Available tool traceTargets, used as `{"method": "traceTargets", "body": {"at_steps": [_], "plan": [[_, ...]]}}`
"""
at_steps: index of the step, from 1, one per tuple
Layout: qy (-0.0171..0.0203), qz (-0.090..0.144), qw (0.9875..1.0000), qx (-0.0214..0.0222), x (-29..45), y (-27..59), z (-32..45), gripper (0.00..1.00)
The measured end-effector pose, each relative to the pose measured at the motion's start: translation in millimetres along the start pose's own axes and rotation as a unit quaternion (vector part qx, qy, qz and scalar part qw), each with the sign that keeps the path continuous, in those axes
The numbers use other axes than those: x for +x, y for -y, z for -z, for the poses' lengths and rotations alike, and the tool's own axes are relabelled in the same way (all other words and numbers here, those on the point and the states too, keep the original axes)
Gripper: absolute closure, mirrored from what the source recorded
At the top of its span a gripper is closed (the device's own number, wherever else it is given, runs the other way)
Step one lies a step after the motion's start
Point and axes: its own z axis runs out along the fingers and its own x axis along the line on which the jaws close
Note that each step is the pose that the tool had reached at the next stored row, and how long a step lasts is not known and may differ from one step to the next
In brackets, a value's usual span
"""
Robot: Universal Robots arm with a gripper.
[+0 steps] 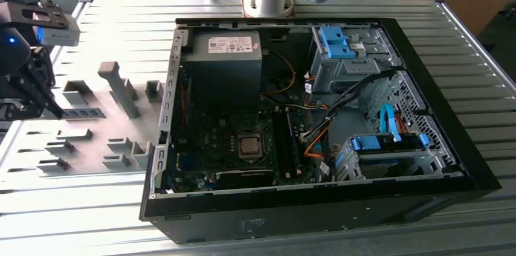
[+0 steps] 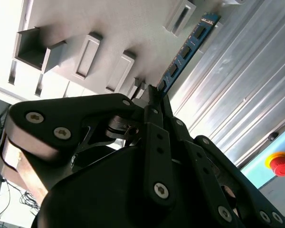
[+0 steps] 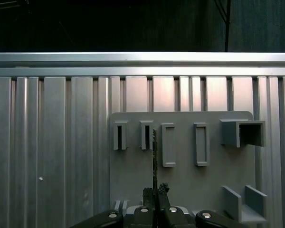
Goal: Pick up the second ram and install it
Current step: 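Pick up the second ram and move it above second insertion slot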
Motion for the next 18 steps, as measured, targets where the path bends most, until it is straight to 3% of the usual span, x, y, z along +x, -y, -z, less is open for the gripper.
{"method": "traceTargets", "body": {"at_steps": [18], "plan": [[0.0, 0.0, 1.0, 0.0, -0.6, -0.4, 18.1, 0.86]]}}
